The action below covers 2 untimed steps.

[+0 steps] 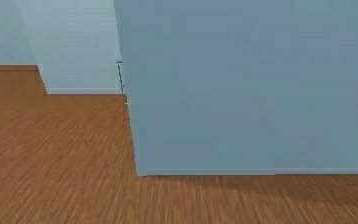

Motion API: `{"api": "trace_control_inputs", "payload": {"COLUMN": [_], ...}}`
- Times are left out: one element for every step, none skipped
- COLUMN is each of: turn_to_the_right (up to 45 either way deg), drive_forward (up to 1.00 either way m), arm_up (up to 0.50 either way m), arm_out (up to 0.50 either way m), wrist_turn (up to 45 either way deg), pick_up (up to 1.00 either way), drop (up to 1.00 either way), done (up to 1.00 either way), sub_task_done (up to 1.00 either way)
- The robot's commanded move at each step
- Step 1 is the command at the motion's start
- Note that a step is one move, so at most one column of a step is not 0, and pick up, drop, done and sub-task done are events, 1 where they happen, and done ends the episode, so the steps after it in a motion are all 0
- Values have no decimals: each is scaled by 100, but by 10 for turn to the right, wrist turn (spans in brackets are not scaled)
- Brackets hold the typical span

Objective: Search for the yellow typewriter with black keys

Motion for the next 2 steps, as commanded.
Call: {"api": "trace_control_inputs", "payload": {"turn_to_the_right": [450, 300], "drive_forward": [0, 0], "arm_up": [0, 0], "arm_out": [0, 0], "wrist_turn": [0, 0], "pick_up": [0, 0], "drop": [0, 0], "done": [0, 0], "sub_task_done": [0, 0]}}
